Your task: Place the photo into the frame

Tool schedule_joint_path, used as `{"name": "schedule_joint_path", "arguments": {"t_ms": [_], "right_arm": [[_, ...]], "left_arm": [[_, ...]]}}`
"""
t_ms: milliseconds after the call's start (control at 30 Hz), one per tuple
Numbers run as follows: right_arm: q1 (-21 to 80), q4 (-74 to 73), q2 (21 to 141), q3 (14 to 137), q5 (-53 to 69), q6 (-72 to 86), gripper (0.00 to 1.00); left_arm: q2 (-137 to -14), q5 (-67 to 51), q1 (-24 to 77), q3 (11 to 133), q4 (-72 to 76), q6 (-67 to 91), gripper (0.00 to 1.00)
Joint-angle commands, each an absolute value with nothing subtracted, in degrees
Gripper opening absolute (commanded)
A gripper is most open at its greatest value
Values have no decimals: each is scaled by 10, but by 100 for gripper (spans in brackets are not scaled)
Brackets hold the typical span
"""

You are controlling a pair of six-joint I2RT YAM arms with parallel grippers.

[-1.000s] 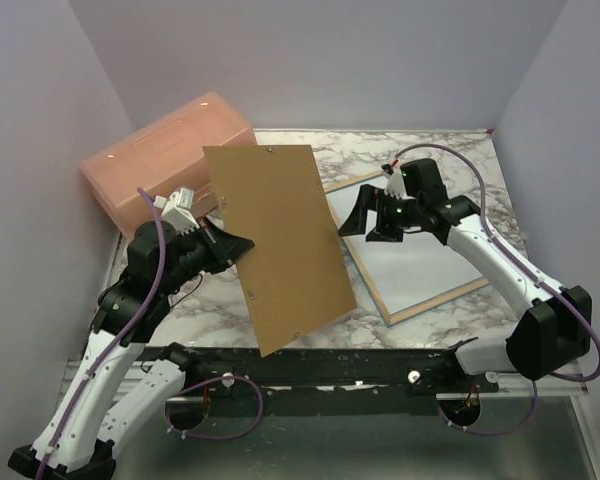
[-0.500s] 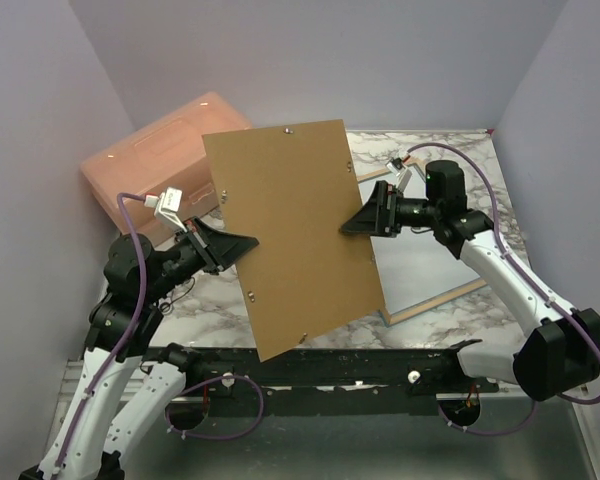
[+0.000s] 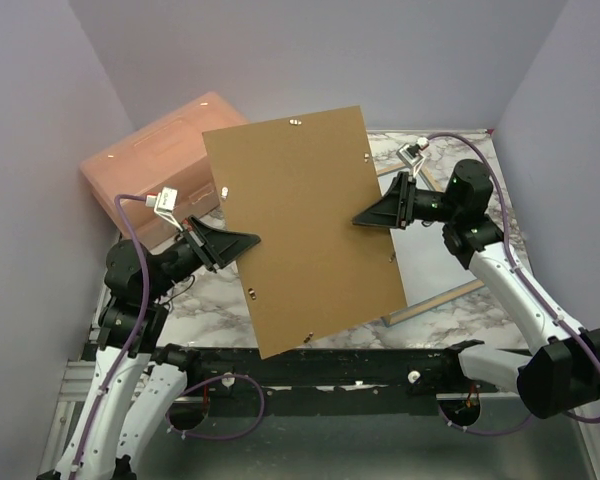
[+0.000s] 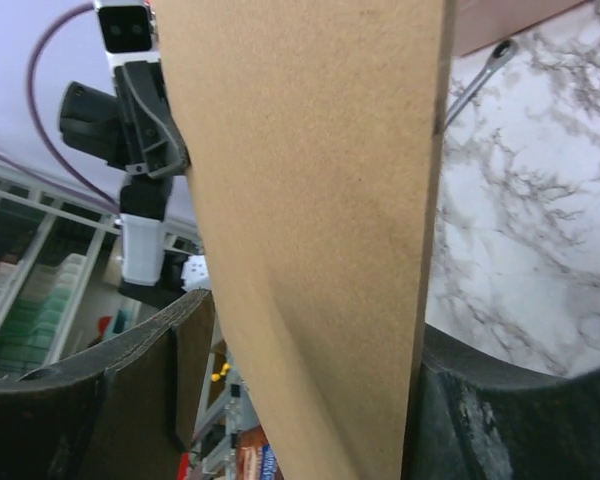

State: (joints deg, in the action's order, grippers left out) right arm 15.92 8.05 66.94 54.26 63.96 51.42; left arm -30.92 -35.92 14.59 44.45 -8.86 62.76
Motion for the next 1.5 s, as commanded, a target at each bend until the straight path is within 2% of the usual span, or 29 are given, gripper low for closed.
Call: {"name": "schedule_joint_path", "arguments": {"t_ms": [0,167,333,400,500,567,600,667,767,800,900,1033,1233,1467], "right_arm": [[163,167,650,541,698,584,60],[163,191,647,541,710,605,37],[162,195,653,548,715,610,7],[162,195,655,549,714,608,1],[162,194,657,551,710,606,1],[162,191,659,554,706,606,1],[162,189,659,556,703,603,1],[162,159,661,567,697,584,1],[162,68,668,599,671,523,0],[162,16,671,615,656,491,0],[162,-116,682,659,589,408,1],[162,-227,692,701,498,351,0],[162,-337,695,753,350,295,0],[162,-428,699,799,141,236,0]], "left_arm": [[-305,-397,128,429,-43,635,0],[-307,-412,109,406,-20,646,0],[-311,-423,95,398,-13,650,0],[-313,-427,90,398,-15,648,0],[-314,-430,86,396,-18,644,17],[-316,-432,84,393,-17,642,35],[-319,-434,83,393,-16,641,49],[-325,-438,82,392,-15,640,65],[-332,-439,81,390,-15,638,85],[-335,-439,81,389,-15,637,88],[-340,-436,80,390,-32,628,94],[-351,-412,80,408,-102,585,96],[-379,-345,80,429,-217,516,98],[-411,-345,81,418,-221,511,98]]}}
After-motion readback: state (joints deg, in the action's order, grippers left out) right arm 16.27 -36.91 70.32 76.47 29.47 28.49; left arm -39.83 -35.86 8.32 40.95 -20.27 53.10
